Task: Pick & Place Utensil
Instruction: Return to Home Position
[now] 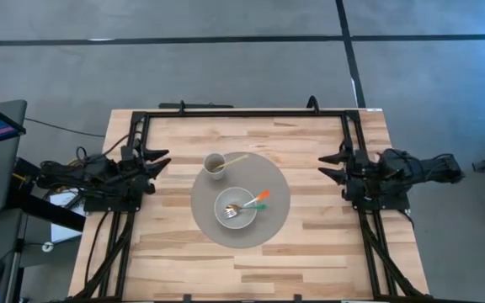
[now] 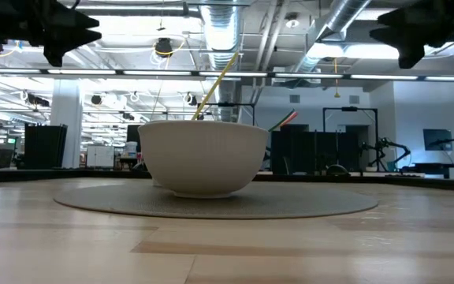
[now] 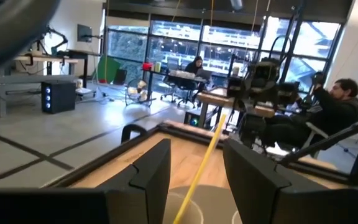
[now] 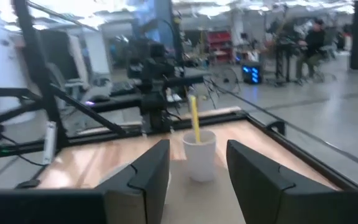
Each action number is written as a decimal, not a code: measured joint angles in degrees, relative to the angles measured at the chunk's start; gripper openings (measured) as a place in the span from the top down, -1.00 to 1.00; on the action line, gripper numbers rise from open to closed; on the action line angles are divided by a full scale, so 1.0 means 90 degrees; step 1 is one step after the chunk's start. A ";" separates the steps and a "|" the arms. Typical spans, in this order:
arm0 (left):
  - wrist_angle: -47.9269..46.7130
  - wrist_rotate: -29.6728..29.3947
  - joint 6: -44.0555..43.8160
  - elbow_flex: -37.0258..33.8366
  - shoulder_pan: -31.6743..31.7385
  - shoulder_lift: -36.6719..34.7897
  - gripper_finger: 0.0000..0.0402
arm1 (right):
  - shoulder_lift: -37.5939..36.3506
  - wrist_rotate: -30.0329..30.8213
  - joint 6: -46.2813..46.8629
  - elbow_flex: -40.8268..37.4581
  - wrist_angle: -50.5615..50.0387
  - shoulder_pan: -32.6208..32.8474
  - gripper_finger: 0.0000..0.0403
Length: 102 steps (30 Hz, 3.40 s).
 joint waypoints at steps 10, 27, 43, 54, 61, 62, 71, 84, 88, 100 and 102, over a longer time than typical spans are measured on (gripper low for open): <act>0.0073 -0.0415 -0.0143 -0.0335 0.0000 -0.0002 0.26 | -0.0830 -0.0179 -0.0043 -0.0512 -0.0270 -0.0014 0.22; 0.0227 -0.0730 -0.0350 -0.0749 0.0000 -0.0005 0.26 | -0.0844 -0.0154 0.0006 -0.0819 -0.0244 -0.0019 0.23; 0.1108 0.0435 -0.0026 -0.1399 -0.0004 -0.0007 0.26 | -0.0844 -0.0245 -0.0101 -0.1133 0.0047 0.0139 0.22; 0.1102 0.0904 0.0096 -0.1399 0.0000 0.0009 0.26 | -0.0846 -0.0763 -0.0323 -0.1636 0.0808 0.0158 0.20; 0.1107 0.0904 0.0162 -0.1397 0.0000 0.0012 0.26 | -0.0777 -0.0765 -0.0363 -0.1718 0.0891 0.0148 0.22; 0.1107 0.0904 0.0162 -0.1397 0.0000 0.0012 0.26 | -0.0776 -0.0763 -0.0363 -0.1718 0.0890 0.0148 0.22; 0.1144 0.0904 0.0162 -0.1397 0.0000 0.0015 0.26 | -0.0783 -0.0740 -0.0361 -0.1718 0.0900 0.0148 0.20; 0.1163 0.0903 0.0162 -0.1397 0.0000 0.0015 0.26 | -0.0783 -0.0738 -0.0361 -0.1718 0.0900 0.0148 0.20; 0.1163 0.0902 0.0162 -0.1397 0.0000 0.0015 0.26 | -0.0783 -0.0735 -0.0361 -0.1718 0.0900 0.0148 0.20; 0.1163 0.0902 0.0162 -0.1394 0.0000 0.0015 0.26 | -0.0783 -0.0733 -0.0361 -0.1718 0.0900 0.0148 0.21; 0.1164 0.0902 0.0162 -0.1394 0.0000 0.0015 0.26 | -0.0783 -0.0733 -0.0361 -0.1718 0.0901 0.0148 0.20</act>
